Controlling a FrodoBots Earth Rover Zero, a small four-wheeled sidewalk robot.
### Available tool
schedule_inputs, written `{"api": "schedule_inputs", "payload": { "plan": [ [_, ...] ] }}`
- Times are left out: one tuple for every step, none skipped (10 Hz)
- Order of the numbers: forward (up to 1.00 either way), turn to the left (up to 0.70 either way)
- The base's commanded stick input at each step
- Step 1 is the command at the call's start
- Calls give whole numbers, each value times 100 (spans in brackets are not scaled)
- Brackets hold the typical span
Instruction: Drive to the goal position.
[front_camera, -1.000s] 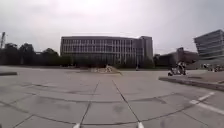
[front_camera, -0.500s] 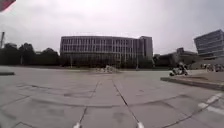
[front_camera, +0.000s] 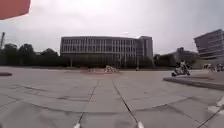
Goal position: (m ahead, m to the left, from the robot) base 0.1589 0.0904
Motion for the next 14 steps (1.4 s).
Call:
{"api": "schedule_inputs", "payload": {
  "plan": [
    [45,0],
    [45,0],
    [45,0],
    [45,0],
    [45,0],
    [45,0],
    [45,0],
    [45,0],
    [45,0],
    [45,0],
    [45,0],
    [45,0],
    [45,0],
    [45,0]
  ]
}}
